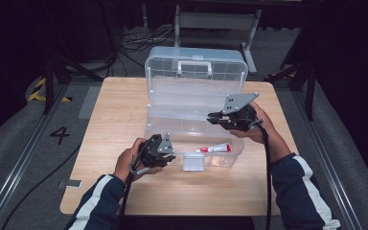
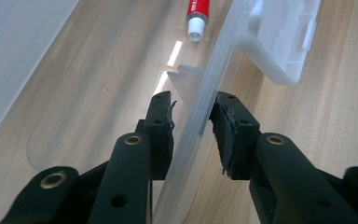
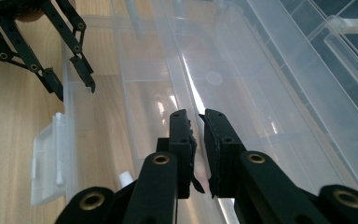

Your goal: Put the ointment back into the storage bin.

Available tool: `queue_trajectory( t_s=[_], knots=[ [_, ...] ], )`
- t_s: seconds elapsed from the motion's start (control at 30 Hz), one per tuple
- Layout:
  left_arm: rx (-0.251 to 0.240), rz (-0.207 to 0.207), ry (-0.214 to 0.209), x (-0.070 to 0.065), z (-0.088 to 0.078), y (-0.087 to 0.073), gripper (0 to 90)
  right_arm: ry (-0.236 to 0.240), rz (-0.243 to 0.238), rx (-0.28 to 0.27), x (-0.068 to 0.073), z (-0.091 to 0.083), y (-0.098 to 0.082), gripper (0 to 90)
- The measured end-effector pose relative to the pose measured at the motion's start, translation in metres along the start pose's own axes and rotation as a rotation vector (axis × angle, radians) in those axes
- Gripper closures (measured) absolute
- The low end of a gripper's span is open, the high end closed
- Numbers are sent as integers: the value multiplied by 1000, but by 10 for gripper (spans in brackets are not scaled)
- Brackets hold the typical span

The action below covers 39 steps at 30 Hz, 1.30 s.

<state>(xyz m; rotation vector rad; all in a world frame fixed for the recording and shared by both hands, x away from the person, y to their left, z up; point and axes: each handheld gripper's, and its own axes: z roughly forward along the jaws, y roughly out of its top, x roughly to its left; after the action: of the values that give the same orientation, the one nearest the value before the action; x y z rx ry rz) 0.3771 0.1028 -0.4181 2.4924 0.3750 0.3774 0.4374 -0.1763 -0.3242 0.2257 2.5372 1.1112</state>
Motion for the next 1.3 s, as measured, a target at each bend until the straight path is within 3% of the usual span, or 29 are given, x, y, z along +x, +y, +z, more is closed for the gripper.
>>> queue_trajectory(
  t_s=[0.3, 0.53, 0.93, 1.0, 1.1, 1.3],
  knots=[
    [-10, -6, -5, 0, 0, -1, 681, 11, 42, -58, 6, 0, -10, 811],
    [-60, -24, 2, 0, -7, -4, 713, 10, 42, -63, 9, -1, -13, 811],
    [-62, -38, 36, 0, -20, -13, 669, 7, 44, -68, 11, -2, -16, 808],
    [-110, -67, 27, 2, -24, -16, 628, 6, 45, -70, 11, -2, -16, 807],
    [-155, -67, 19, 3, -31, -16, 646, 5, 44, -71, 12, -2, -16, 807],
    [-183, -81, 32, 3, -42, -19, 643, 7, 45, -71, 12, -2, -17, 806]
  ],
)
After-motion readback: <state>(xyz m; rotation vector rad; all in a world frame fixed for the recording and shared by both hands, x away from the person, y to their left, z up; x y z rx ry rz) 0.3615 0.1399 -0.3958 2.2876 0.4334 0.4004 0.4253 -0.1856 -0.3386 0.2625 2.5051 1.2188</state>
